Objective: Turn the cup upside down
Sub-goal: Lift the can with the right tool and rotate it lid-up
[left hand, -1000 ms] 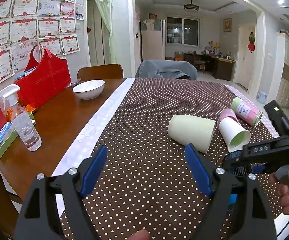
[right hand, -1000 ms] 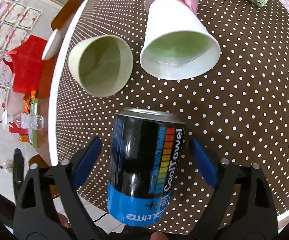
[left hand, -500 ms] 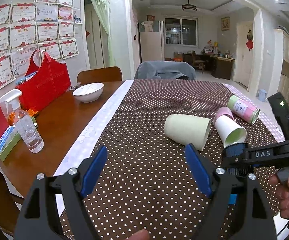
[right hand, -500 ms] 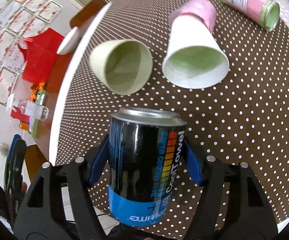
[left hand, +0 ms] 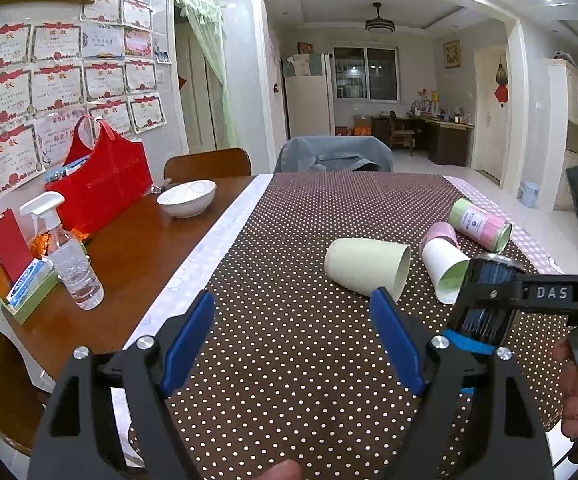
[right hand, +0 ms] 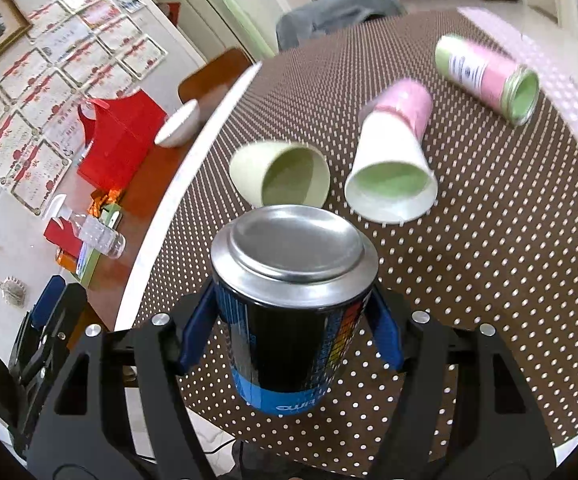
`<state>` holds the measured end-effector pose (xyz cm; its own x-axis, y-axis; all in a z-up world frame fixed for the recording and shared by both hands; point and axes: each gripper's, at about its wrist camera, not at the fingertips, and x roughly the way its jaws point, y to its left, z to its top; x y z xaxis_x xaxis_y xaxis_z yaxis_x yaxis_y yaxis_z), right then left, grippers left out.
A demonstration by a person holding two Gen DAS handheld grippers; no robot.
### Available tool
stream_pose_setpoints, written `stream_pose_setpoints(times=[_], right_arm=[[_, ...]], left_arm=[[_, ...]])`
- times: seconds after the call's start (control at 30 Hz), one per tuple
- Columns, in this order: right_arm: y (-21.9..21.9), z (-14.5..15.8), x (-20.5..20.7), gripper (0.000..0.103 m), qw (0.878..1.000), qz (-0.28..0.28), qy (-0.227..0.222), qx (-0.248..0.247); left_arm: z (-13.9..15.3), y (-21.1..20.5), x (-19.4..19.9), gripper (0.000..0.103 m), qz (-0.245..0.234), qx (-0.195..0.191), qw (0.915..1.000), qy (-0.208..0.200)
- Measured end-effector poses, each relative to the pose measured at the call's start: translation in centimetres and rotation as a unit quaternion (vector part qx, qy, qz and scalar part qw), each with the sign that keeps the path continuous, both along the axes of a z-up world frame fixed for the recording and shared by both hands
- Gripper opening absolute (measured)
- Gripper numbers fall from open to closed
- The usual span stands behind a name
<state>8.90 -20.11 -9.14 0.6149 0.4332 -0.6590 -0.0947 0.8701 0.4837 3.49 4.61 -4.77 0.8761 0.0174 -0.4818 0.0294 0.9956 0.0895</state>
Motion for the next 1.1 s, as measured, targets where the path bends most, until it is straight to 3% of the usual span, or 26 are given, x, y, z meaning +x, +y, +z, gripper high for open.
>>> stream_pose_setpoints(times=[0.27,0.43,0.9,1.1], right_arm=[[-0.1,2.9,-2.2,0.067,0.992,-0.031,-0.092,-0.08],[0.7,3.0,-2.4,0.067,0.985,-0.041,-0.117,-0.12],[3.9,-0.6,-1.5,0.067,0.969,-0.018,-0.146,-0.2],[4.5,-2.0,-1.0,0.067,0.967,-0.014,-0.145,-0.21]], left_arm=[[0.7,-0.3,-0.6,0.079,0.003,-0.001,1.0,-0.005],[0.8,-0.2,-0.8,0.079,0.004,-0.003,0.9999,-0.009],[0.4,0.2,-1.3,0.079,0.012,-0.013,0.9998,-0.006],[0.0,0.6,-1.4,0.079,0.014,-0.015,0.9998,-0.003]])
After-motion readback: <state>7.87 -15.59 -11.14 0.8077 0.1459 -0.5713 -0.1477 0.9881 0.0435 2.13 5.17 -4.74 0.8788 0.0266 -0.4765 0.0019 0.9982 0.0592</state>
